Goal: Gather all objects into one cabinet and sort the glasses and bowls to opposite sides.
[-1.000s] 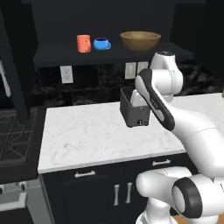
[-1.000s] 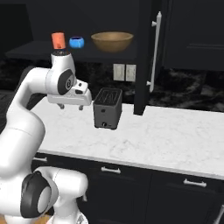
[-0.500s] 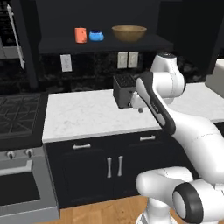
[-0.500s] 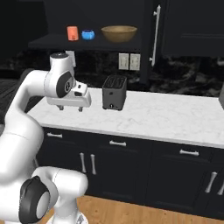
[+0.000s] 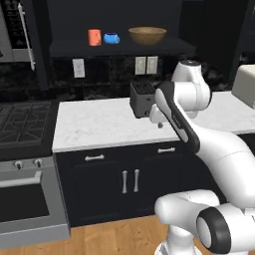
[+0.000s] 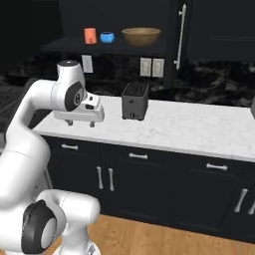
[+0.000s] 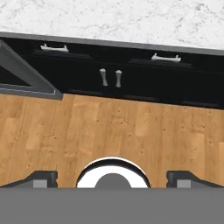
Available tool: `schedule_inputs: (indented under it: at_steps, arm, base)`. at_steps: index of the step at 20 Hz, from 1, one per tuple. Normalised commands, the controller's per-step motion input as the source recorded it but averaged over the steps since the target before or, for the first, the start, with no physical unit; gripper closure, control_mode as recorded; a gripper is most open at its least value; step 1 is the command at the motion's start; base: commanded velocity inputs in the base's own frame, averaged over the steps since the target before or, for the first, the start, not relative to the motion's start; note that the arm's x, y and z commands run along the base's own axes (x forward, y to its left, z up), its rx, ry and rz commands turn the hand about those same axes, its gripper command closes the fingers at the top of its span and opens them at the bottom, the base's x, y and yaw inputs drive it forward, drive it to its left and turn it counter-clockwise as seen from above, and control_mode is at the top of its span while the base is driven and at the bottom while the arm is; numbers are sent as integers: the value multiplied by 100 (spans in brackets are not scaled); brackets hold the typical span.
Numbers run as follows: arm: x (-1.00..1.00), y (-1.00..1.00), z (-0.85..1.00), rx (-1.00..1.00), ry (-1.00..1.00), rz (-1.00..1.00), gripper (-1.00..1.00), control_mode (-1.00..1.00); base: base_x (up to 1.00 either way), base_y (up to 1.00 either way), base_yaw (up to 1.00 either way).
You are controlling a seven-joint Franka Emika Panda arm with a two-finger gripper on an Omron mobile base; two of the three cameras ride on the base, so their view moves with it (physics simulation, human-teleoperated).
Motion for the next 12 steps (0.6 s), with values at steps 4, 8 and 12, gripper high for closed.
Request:
schedule_inputs:
  at_steps: [4, 8, 12]
  arm:
    - [0, 0, 0, 0, 0, 0, -100, 100]
    - [0, 0, 0, 0, 0, 0, -100, 100]
    - [0, 0, 0, 0, 0, 0, -100, 100]
  base:
    - [-25, 0, 18]
    - [-18, 0, 45]
    - [-19, 0, 54]
